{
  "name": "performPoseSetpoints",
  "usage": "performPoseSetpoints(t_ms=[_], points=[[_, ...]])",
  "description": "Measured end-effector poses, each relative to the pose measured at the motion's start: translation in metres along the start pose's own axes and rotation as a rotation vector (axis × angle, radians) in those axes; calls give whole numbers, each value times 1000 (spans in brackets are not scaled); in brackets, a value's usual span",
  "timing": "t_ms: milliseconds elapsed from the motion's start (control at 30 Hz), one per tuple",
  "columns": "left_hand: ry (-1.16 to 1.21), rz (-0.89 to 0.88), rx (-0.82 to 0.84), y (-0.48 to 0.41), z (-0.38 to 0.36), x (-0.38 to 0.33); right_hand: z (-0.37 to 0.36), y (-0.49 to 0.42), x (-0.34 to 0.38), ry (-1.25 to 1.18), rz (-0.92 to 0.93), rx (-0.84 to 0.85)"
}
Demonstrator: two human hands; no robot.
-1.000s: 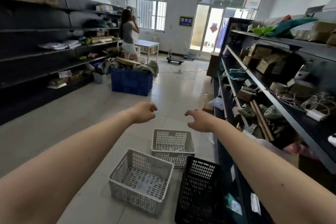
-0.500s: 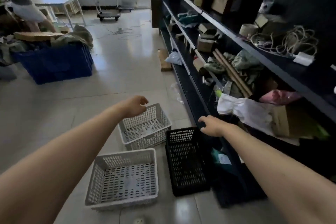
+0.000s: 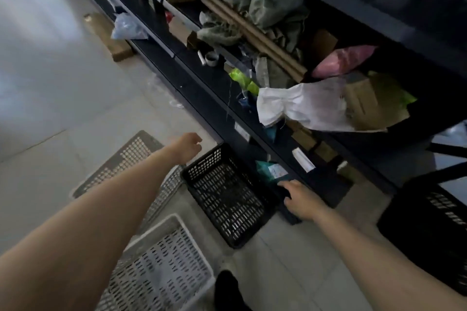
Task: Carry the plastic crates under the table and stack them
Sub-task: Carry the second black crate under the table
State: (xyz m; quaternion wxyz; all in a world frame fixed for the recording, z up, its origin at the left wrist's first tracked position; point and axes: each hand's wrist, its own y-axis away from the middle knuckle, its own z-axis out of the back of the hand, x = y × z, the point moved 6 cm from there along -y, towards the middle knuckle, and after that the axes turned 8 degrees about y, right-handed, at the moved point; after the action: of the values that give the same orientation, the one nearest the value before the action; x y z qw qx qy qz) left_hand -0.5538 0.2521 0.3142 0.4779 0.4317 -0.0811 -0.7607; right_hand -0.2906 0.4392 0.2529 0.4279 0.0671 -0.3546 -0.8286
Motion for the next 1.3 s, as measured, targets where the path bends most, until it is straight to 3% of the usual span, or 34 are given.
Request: performPoseSetpoints(t_ms=[200,333,400,533,633,700,800,867,933,1300], points=[[38,109,4,-172,-56,70,-85,-102,-22,-91,-206,-47],[-104,164,-40,-267,-110,146,-193,-183,-55,-176,-445,82],[-195,151,2,-303,-151,184,-245,-224,-71,-171,-522,176],[-296,88,31,-370,-227,234,-317,-277,-96,-252,-712,104],[-315,187,60,-404,-261,266,-366,-293,-107,-416,-835,157],[-355,182,-43,-418,-266,272,-388,-302,-107,-492,-798,131],[-503,146,-253,-426,-247,274,-400,-300,-111,-660,-873,-37],[-536,147,-222,-444,-233,288,-404,-303,-114,-816,-911,-74],[-409,153,-131,-454,-230,299,-407,-305,-123,-899,-919,-60],[-348,218,95,-329,-252,285,-353,-171,-181,-701,-953,-91]])
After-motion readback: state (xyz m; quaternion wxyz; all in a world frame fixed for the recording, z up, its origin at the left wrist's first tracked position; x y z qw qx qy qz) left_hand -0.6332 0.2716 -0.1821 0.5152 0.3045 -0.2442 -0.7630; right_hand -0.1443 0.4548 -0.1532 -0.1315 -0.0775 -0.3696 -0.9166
